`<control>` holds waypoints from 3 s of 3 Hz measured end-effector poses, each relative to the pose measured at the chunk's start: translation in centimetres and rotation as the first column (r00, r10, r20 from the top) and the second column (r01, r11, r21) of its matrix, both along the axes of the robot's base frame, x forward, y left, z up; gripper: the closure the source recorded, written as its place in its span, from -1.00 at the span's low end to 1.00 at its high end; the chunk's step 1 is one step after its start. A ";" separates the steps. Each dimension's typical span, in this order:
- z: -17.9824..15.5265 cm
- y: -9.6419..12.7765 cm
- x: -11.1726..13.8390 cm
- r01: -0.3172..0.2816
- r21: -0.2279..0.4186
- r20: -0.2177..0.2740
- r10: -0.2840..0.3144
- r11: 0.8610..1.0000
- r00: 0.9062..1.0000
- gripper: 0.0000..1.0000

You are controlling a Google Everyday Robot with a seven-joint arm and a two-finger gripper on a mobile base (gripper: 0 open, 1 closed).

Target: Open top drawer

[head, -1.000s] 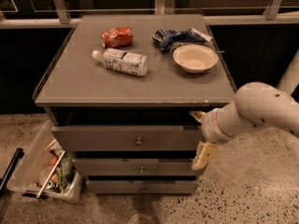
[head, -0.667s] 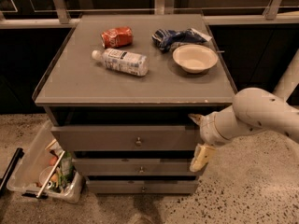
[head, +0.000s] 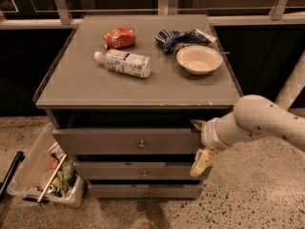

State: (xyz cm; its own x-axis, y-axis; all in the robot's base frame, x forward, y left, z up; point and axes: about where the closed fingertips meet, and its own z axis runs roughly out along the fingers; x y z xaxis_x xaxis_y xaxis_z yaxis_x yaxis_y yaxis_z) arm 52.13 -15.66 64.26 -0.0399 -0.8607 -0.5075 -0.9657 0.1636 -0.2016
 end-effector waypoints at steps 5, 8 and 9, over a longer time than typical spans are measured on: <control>1.0 0.7 0.1 -0.028 0.006 0.006 0.028 1.000 1.000 1.00; 1.2 0.1 -1.0 -0.025 0.000 0.004 0.025 1.000 1.000 -0.28; 0.7 0.2 -0.7 -0.031 0.006 -0.021 0.031 1.000 0.999 -0.75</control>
Offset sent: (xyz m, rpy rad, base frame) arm 0.0000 0.0001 -0.0003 0.0002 0.0005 0.0001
